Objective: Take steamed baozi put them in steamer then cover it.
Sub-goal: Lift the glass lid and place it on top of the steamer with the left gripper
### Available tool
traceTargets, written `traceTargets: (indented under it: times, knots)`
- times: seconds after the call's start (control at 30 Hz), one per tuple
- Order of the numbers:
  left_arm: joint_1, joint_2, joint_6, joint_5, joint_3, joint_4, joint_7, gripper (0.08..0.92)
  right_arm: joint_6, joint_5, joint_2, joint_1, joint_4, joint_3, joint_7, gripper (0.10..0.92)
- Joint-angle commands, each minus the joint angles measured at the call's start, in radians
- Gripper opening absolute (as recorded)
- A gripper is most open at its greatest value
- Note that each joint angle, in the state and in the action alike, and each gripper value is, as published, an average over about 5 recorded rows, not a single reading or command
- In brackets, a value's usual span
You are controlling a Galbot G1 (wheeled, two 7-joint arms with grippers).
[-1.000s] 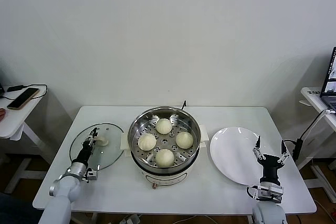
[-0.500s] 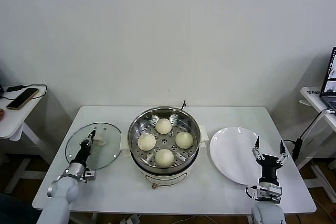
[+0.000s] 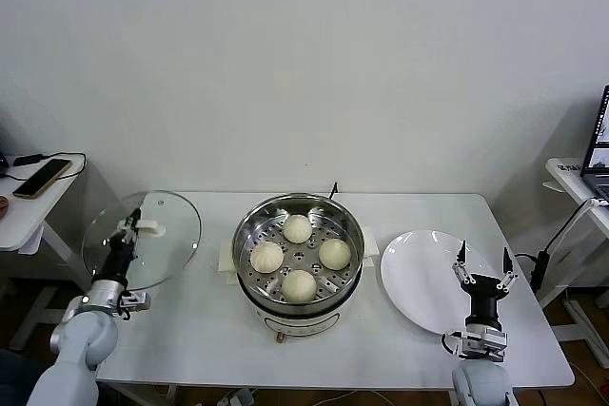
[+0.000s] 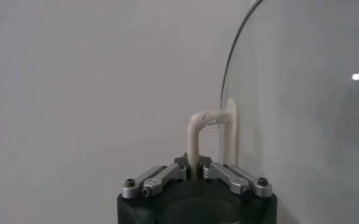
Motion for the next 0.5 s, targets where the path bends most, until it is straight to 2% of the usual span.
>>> traceTargets:
  times: [0.03,0.13,0.27,0.5]
  knots:
    - [0.12,0.047,0.151,-0.153,0.017,-0.534,0.175,0.2,-0.004,-0.002,0.003,0.008,0.0,-0.005,-0.001,0.823]
    - [0.116,0.039,0.229,-0.145,0.092,-0.653,0.245,0.2,-0.01,-0.002,0.002,0.01,0.001,-0.007,-0.003,0.823]
    - [0.074,0.026,0.36,-0.118,0.246,-0.75,0.328,0.2,-0.03,-0.005,0.0,0.01,-0.002,-0.007,-0.011,0.823]
    - [-0.014,-0.069,0.51,0.005,0.521,-0.747,0.44,0.2,-0.081,0.0,0.006,0.01,-0.008,-0.007,-0.043,0.823]
